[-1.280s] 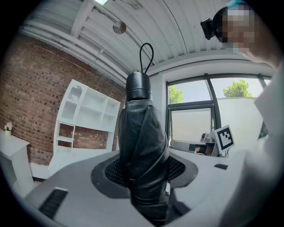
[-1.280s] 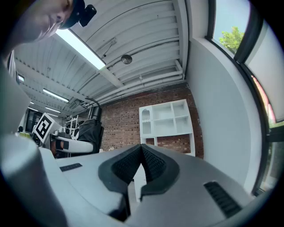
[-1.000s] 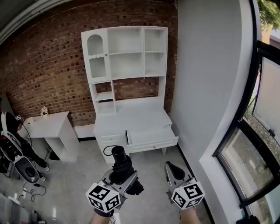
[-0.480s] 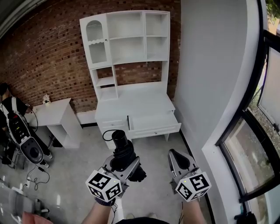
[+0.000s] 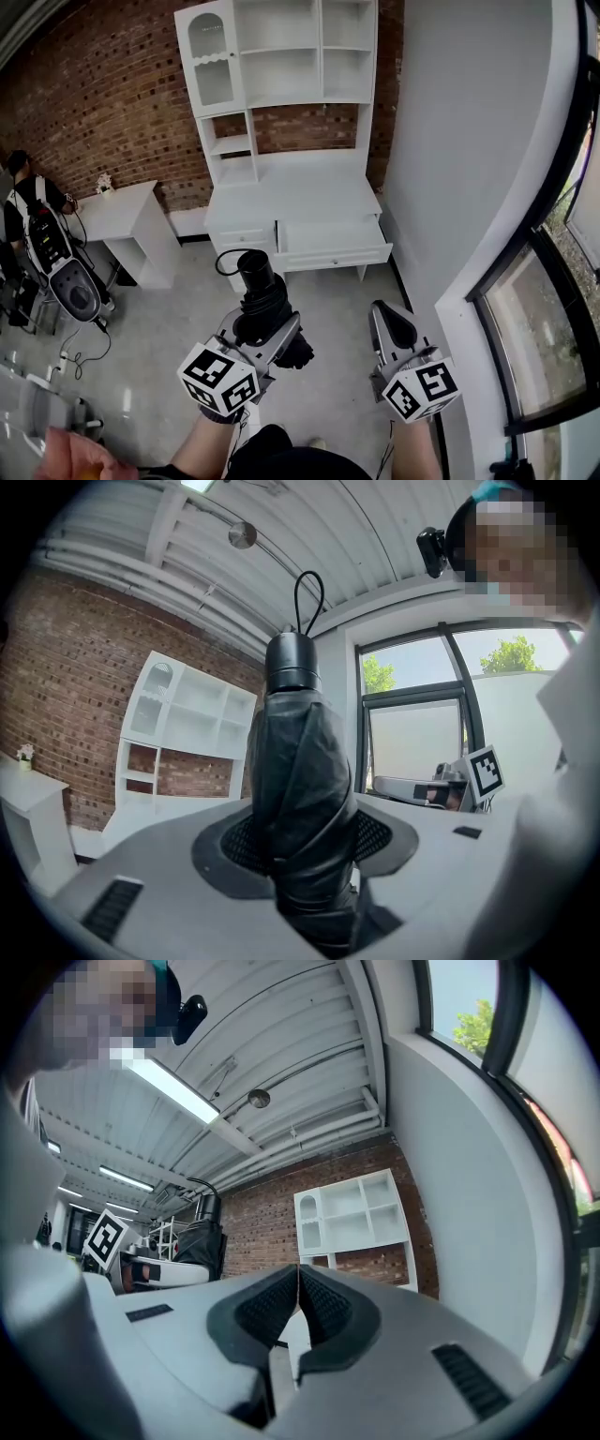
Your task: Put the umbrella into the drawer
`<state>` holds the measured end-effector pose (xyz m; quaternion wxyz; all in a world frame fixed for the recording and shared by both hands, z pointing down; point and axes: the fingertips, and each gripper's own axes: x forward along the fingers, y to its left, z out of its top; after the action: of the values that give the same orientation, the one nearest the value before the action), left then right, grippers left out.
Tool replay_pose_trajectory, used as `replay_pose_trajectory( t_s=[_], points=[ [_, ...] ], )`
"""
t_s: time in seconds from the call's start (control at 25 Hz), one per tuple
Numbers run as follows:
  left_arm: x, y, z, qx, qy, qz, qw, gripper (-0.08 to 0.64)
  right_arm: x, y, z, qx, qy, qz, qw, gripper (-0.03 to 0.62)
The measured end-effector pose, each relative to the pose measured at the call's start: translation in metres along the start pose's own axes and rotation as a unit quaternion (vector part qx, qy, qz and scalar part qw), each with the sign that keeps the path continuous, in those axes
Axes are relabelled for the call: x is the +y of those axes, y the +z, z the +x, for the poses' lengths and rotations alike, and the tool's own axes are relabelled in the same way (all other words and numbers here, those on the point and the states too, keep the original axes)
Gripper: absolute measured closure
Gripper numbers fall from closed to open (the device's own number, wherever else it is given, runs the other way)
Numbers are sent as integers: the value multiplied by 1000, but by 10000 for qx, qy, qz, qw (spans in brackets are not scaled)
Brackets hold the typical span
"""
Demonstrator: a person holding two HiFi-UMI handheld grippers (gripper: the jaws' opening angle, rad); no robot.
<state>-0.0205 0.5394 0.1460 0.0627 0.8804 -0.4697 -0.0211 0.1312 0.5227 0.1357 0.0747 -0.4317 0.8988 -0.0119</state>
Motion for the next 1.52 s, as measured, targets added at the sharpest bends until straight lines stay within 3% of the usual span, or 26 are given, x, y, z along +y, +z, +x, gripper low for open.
replay_pose_trajectory(
  t_s=[0.48, 1.12, 1.52],
  points=[
    [38, -6, 59, 52, -142, -39, 9999, 356, -41, -11, 45, 44, -130, -31, 9999, 588],
    [185, 3, 185, 90, -556, 9, 9984, 356, -105, -34, 223, 86, -418, -115, 9990, 588],
    [252, 10, 232, 68, -539, 99, 9985, 356, -128, -44, 302, 148, -399, -188, 9989, 588]
  ],
)
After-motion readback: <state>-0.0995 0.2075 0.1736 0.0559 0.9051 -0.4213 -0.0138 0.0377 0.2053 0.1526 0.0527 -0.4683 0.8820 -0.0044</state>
